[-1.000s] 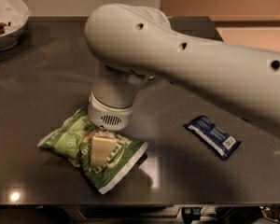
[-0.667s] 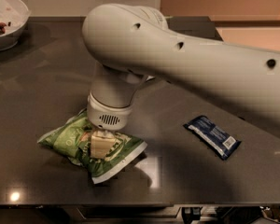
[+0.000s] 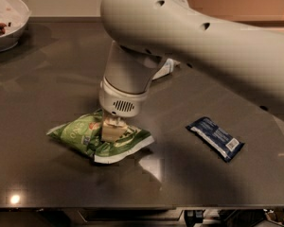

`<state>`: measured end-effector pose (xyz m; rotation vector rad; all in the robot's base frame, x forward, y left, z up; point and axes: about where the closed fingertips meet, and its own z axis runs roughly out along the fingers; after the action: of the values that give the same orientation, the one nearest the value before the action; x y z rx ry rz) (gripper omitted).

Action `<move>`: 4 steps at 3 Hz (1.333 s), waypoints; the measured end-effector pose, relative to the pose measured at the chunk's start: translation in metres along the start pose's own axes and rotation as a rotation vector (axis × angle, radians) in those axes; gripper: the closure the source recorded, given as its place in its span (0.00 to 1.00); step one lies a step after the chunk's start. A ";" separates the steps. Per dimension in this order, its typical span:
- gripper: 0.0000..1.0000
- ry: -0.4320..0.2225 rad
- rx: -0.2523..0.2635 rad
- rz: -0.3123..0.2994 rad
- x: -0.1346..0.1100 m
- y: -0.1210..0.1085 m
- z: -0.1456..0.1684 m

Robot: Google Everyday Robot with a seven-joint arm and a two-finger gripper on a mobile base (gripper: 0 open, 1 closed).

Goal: Pick green jalapeno chip bag

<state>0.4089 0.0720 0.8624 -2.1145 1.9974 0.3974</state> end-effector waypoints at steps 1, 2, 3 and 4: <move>1.00 -0.058 0.014 -0.052 0.007 -0.011 -0.041; 1.00 -0.126 0.038 -0.122 0.008 -0.021 -0.084; 1.00 -0.196 0.060 -0.198 0.006 -0.029 -0.125; 1.00 -0.250 0.079 -0.256 0.002 -0.032 -0.154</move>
Offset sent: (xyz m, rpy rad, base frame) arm 0.0452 -0.0574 0.1297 0.2363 -0.1121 0.1779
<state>0.4489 0.0215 1.0055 -2.1175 1.5594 0.4996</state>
